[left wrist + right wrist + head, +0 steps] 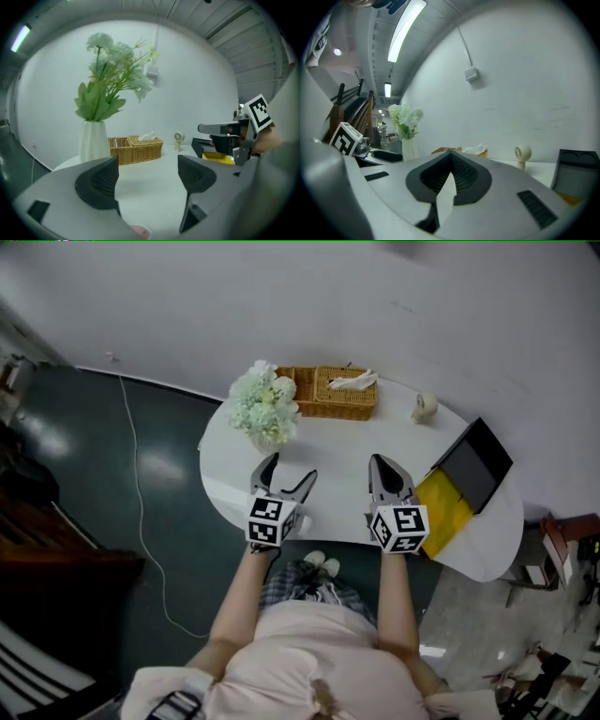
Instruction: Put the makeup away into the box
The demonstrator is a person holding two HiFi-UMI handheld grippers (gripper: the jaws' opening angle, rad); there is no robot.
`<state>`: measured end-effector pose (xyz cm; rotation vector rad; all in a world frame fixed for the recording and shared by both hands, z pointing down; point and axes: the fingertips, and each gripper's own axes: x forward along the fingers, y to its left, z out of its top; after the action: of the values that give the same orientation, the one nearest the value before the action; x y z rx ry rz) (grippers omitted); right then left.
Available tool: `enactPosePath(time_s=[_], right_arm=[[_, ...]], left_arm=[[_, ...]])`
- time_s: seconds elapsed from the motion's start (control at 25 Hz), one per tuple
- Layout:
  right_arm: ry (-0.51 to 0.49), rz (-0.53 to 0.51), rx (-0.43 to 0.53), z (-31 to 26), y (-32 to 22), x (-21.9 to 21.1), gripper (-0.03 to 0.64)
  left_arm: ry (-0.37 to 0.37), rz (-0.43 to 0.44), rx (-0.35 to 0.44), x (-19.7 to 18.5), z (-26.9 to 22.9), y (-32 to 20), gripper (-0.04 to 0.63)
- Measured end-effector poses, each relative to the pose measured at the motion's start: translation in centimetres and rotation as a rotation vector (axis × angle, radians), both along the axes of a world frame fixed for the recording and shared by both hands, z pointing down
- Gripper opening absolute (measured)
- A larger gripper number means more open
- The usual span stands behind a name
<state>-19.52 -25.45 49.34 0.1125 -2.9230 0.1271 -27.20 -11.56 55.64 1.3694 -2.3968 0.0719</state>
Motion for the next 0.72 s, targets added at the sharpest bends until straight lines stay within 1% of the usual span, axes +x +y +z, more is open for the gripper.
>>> enactPosePath(time_s=[0.16,0.32,0.4,0.52,0.72], right_arm=[[0.063,-0.109,-0.008,3.1,4.3,-2.8,0.015],[0.141,-0.171,-0.022,6.8,6.9,-3.7,0.015],[0.172,-0.191,-0.033,8.3,7.8,-3.9,0.015],[0.208,-0.212,-0.042,9.9,8.6,-3.7,0.015],[0.23,-0.218,-0.047,10.8,8.8,-3.4,0.015]], left_arm=[[0.033,-0.042,-0.078,-0.6,3.5,2.6,0.382],[0.068,-0.042,-0.16,0.0,7.3,3.6,0.38],[0.082,-0.031,-0.204,0.4,9.1,3.9,0.38],[0.12,-0.024,-0.251,1.3,11.5,4.4,0.38],[0.172,-0.015,-0.313,2.6,14.5,5.2,0.38]])
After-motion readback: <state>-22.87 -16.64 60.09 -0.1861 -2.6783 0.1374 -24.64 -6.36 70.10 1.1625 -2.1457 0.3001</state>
